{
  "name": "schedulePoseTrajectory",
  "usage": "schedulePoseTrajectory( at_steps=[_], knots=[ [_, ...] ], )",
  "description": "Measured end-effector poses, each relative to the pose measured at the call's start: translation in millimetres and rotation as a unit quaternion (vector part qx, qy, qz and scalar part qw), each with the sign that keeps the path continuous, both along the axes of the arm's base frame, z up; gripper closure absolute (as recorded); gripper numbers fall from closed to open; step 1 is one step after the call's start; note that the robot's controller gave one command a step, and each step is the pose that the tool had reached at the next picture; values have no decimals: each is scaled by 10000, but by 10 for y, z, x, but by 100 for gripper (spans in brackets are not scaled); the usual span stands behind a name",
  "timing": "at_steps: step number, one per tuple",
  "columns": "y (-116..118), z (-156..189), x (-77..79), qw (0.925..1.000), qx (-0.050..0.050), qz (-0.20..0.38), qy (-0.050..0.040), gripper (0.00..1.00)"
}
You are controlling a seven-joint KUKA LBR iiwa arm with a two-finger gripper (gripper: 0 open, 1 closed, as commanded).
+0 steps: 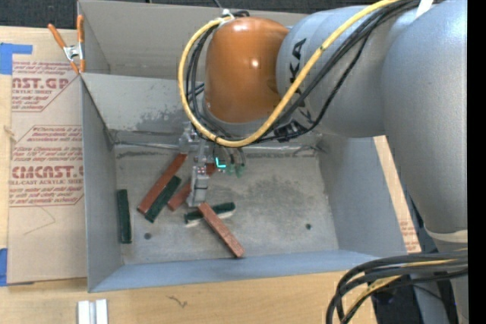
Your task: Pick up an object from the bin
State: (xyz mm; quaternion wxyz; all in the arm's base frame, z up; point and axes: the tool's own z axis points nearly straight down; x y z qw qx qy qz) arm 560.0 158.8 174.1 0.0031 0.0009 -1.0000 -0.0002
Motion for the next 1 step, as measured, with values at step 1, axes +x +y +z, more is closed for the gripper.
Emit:
schedulePoseTrajectory(
  at_steps=[1],
  knots=[
    [-179, -1074, 255, 9994, 5, 350, -36, 0]
  ],
)
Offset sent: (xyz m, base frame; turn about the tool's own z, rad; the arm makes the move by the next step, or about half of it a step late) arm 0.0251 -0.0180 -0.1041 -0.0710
